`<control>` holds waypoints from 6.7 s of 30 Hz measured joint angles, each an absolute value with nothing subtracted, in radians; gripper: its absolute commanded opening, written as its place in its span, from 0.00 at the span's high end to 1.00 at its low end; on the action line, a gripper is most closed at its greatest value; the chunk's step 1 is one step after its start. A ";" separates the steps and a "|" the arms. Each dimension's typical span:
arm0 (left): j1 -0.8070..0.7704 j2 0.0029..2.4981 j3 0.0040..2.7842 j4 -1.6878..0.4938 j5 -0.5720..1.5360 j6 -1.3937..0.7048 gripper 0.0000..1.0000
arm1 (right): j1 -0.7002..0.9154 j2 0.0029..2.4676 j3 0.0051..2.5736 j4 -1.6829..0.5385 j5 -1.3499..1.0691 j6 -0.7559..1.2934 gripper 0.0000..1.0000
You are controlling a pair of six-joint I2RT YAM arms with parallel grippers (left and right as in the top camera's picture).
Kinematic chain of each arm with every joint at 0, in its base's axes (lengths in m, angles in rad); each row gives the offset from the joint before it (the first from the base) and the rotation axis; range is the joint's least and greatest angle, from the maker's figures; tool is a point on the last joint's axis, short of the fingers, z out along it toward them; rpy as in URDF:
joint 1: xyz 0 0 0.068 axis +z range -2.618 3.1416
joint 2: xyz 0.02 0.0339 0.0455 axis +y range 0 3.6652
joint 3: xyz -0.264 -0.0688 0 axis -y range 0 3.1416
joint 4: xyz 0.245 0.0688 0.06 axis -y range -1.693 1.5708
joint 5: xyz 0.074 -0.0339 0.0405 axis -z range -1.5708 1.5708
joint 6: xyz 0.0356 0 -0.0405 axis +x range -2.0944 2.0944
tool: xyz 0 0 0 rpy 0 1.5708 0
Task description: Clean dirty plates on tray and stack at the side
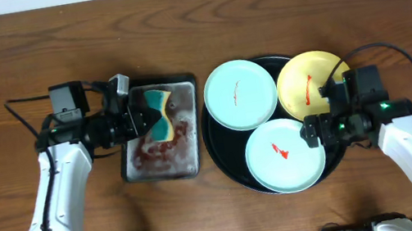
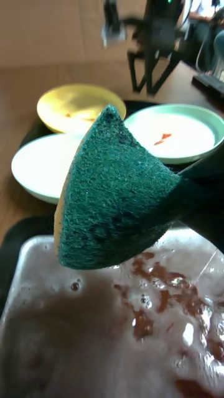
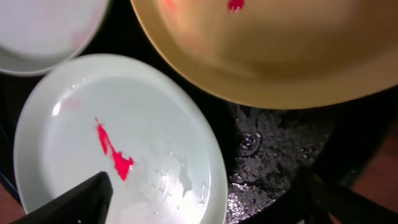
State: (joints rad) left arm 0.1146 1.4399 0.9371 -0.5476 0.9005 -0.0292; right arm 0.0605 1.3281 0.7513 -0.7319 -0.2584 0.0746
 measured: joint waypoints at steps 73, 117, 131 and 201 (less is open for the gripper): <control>-0.093 1.365 0.891 -0.481 0.485 -0.082 0.93 | 0.060 1.527 0.716 -0.619 -0.340 0.011 0.87; -0.439 1.448 0.891 -0.541 -0.040 -0.281 0.92 | 0.060 1.527 0.710 -0.619 -0.353 0.009 0.99; -0.750 1.496 0.944 -0.249 0.148 -0.440 0.92 | 0.060 1.527 0.710 -0.619 -0.352 0.009 0.99; -0.796 1.472 0.978 -0.439 -0.015 -0.578 0.92 | 0.067 1.531 0.704 -0.607 -0.344 0.010 0.86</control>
State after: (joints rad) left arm -0.7963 1.4719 0.9783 -0.4385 -0.0154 -0.5777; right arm 0.0669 1.5314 0.7036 -0.6075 -0.3439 0.0101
